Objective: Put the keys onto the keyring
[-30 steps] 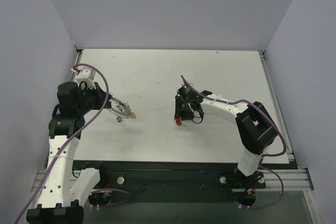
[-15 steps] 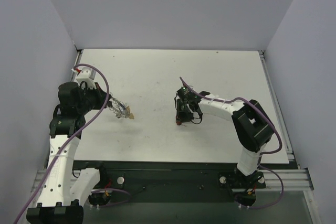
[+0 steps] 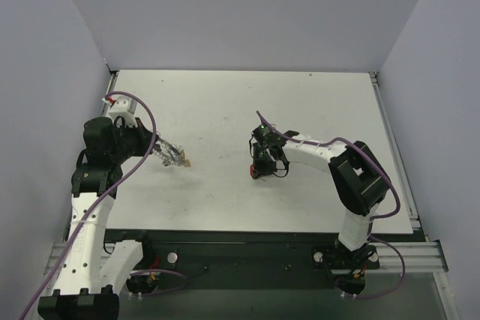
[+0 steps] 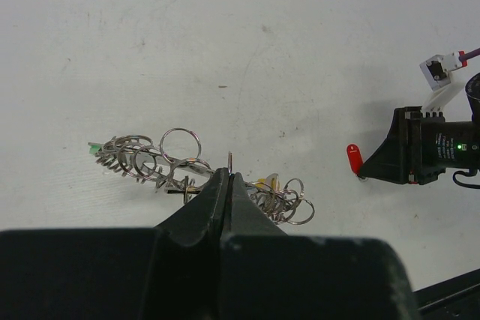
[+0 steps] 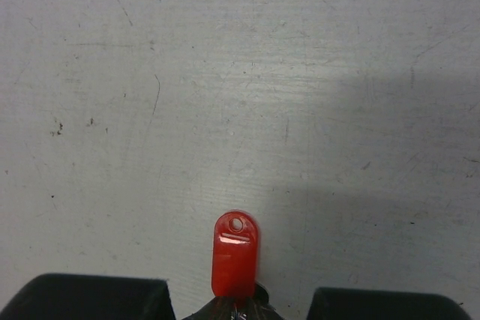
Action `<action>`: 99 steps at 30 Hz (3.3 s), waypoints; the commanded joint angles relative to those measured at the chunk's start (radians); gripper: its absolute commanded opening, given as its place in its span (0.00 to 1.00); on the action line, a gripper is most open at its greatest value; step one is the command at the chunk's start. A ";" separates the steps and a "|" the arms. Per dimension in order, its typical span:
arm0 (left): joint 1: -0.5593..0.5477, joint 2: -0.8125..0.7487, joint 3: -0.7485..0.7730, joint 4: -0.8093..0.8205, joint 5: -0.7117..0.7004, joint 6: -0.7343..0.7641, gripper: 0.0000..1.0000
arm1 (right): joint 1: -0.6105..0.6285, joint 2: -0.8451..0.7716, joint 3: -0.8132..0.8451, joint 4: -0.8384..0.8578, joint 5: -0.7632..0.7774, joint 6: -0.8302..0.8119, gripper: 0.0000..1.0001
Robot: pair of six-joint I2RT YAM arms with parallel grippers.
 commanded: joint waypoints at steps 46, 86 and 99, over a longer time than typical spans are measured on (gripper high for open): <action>-0.829 0.045 0.019 0.402 -0.053 0.172 0.00 | -0.177 -0.944 -0.262 0.422 -0.622 -0.343 0.00; -0.988 0.059 0.040 0.517 -0.035 0.375 0.00 | -0.212 -0.881 -0.262 0.738 -0.951 -0.025 0.00; -0.986 0.010 -0.047 0.698 -0.072 0.287 0.00 | -0.162 -0.886 -0.284 0.790 -0.894 -0.019 0.00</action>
